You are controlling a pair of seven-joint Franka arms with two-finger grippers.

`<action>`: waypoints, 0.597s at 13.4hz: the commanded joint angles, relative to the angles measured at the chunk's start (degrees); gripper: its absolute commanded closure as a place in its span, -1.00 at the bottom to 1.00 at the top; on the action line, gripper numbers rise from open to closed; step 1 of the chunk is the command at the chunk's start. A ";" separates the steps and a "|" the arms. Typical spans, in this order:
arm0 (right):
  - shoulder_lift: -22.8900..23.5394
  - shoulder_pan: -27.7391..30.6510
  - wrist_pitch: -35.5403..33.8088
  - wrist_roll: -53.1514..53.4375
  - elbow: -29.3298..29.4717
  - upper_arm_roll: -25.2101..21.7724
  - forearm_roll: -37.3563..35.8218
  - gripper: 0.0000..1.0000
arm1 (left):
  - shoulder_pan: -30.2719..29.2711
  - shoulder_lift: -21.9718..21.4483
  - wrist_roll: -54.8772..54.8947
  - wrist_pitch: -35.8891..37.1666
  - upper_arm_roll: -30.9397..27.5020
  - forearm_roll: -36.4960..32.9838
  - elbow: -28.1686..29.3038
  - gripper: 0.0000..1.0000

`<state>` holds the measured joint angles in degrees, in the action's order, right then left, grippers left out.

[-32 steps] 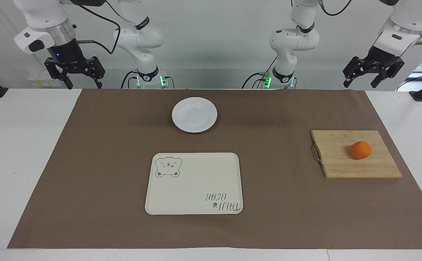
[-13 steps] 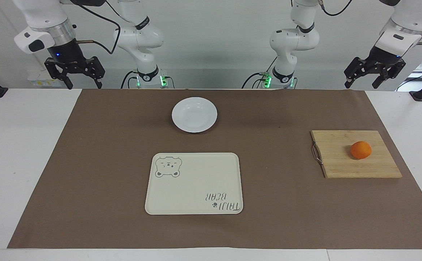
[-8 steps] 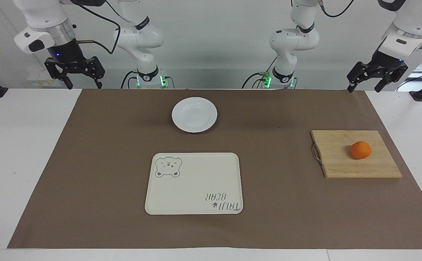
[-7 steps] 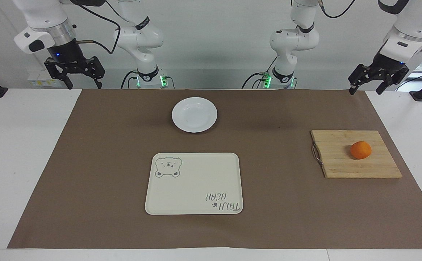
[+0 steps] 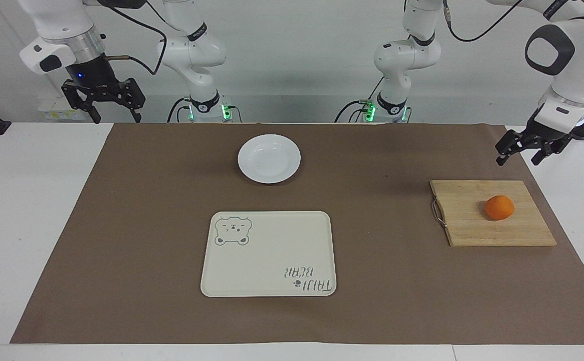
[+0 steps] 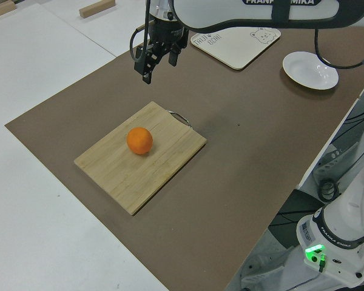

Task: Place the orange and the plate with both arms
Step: 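Lower the left gripper onto the orange and close it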

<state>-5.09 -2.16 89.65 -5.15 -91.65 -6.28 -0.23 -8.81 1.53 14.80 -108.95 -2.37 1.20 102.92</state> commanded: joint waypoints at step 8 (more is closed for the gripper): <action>-0.45 0.05 -0.36 0.84 -0.37 0.31 -0.74 -1.00 | -6.66 14.99 6.47 -16.46 0.44 1.60 2.90 -1.00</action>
<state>-5.09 -2.16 89.65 -5.15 -91.65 -6.28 -0.23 -13.98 16.16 19.92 -122.46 -2.39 1.41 103.99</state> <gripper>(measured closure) 0.000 0.000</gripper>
